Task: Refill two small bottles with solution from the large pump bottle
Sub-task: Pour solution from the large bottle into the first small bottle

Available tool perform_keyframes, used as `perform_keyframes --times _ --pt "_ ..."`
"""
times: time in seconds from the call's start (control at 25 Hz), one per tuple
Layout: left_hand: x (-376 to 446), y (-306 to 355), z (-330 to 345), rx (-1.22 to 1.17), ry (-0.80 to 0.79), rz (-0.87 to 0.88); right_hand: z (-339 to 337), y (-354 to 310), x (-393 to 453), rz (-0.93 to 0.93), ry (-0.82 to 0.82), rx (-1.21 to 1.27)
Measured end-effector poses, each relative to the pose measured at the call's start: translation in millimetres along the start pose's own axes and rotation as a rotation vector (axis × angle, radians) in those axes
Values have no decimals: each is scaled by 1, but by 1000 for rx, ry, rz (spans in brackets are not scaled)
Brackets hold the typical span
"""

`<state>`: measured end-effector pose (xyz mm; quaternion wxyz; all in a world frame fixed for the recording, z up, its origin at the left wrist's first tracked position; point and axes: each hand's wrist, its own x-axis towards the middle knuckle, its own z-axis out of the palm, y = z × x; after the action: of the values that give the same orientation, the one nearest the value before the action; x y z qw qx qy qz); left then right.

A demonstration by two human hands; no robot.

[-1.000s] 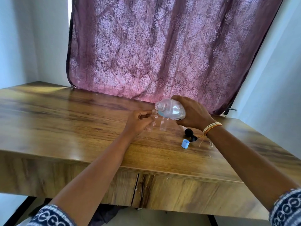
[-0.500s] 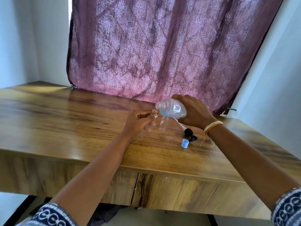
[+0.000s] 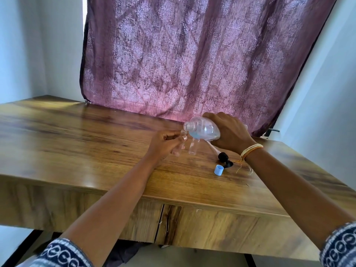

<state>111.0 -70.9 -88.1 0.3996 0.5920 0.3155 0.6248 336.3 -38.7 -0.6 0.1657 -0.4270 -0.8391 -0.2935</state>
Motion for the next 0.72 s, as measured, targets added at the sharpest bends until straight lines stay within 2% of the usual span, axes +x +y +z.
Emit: perform_keyframes --times 0.52,0.72 --pt "1 -2 -1 1 -9 4 -4 2 0 -2 -1 -22" --pt "3 -3 0 46 37 0 -7 1 -1 2 9 -25"
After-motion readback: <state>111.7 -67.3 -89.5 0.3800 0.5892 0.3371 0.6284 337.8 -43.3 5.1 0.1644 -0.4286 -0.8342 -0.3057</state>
